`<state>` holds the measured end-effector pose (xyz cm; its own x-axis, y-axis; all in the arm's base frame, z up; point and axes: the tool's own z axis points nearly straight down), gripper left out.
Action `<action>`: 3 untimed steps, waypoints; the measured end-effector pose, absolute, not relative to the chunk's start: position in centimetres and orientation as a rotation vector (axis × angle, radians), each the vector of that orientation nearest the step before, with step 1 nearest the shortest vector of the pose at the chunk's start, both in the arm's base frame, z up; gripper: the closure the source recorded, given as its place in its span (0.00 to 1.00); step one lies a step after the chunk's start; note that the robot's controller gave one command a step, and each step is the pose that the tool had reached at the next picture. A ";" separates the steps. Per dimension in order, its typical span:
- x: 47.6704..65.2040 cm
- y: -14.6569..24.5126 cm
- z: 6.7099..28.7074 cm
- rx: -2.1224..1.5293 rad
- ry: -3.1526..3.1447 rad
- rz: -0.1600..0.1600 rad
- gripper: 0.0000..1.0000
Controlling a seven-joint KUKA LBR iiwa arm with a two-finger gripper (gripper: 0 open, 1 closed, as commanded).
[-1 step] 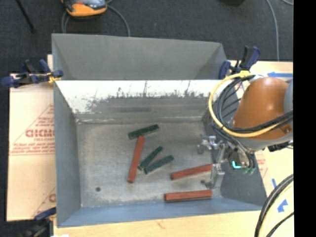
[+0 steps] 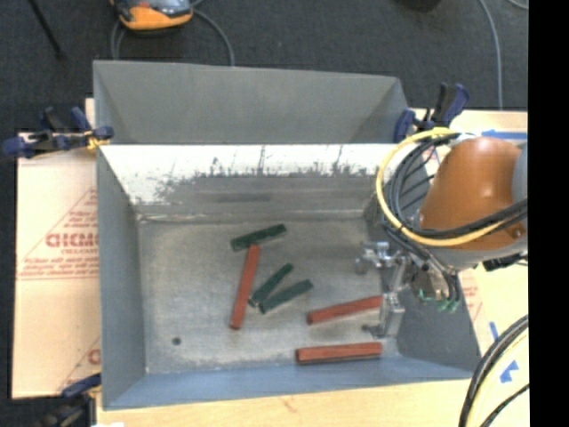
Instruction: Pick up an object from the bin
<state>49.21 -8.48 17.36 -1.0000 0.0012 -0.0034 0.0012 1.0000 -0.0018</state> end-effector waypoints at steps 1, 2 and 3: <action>50.3 -9.9 7.1 -0.103 3.134 -0.005 1.00; 50.3 -9.9 7.1 -0.105 3.134 -0.005 1.00; 50.8 -9.1 20.1 -0.128 3.136 -0.003 1.00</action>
Offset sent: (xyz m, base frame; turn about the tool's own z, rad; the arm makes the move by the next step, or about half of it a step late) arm 0.0000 0.0000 0.0000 0.0000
